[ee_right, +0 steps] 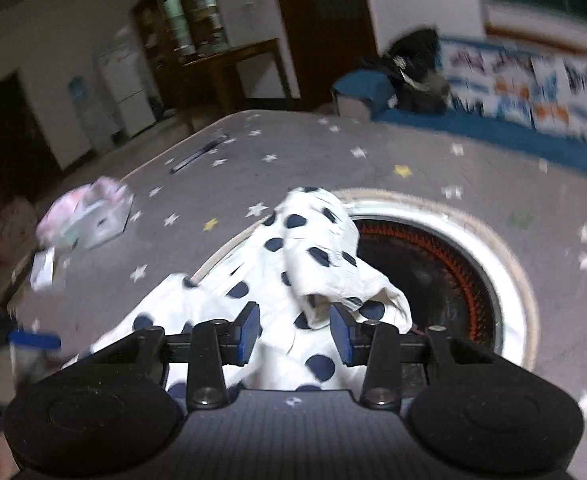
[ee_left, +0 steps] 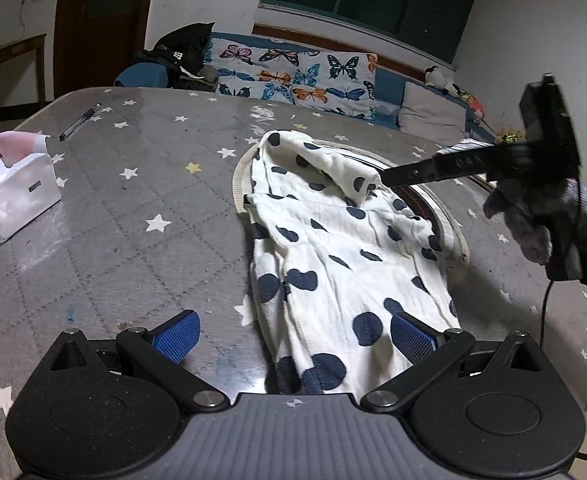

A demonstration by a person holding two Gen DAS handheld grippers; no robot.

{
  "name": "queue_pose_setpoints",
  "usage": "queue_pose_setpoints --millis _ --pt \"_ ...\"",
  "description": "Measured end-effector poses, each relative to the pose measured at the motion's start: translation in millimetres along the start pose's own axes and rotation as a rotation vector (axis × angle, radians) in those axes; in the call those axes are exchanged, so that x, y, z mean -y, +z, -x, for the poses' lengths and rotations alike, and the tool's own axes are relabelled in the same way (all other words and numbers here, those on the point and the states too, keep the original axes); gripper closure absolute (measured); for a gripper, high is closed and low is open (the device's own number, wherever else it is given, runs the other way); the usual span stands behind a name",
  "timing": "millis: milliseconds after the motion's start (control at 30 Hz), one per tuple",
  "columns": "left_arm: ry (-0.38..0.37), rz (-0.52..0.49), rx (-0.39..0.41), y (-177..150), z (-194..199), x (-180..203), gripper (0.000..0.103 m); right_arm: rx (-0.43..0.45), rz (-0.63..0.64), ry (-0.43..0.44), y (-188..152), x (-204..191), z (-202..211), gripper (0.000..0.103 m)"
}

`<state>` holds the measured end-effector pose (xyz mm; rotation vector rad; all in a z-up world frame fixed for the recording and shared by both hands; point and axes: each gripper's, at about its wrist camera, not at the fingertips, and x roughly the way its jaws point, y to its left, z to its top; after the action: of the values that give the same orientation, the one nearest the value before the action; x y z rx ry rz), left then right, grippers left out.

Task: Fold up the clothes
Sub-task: 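Grasp the folded end with the right gripper and fold it over again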

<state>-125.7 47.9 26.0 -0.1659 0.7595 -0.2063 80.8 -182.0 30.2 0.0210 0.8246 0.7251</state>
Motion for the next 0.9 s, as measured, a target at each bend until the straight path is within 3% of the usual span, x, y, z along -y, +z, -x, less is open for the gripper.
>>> queue_pose_setpoints --millis 233,400,600,800,900 --pt "-0.002 0.006 -0.01 5.4 -6.9 -4.8 0.0 0.013 -0.147 0.006 4.0 29.1 -20.7 0.067" --pt "-0.003 0.006 -0.029 5.0 -13.3 -4.4 0.0 0.035 -0.037 0.004 11.1 9.8 -37.7 0.067" --pt "0.003 0.018 -0.04 3.4 -14.9 -7.8 0.0 0.039 0.142 0.092 9.6 -27.5 -40.3 0.066" --pt "0.007 0.028 -0.037 4.3 -14.4 -13.1 0.0 0.069 0.008 0.035 30.5 -3.7 -42.5 0.066" --pt "0.001 0.03 -0.037 4.4 -14.9 -14.2 0.0 0.038 -0.017 -0.031 40.1 12.2 -58.0 0.066"
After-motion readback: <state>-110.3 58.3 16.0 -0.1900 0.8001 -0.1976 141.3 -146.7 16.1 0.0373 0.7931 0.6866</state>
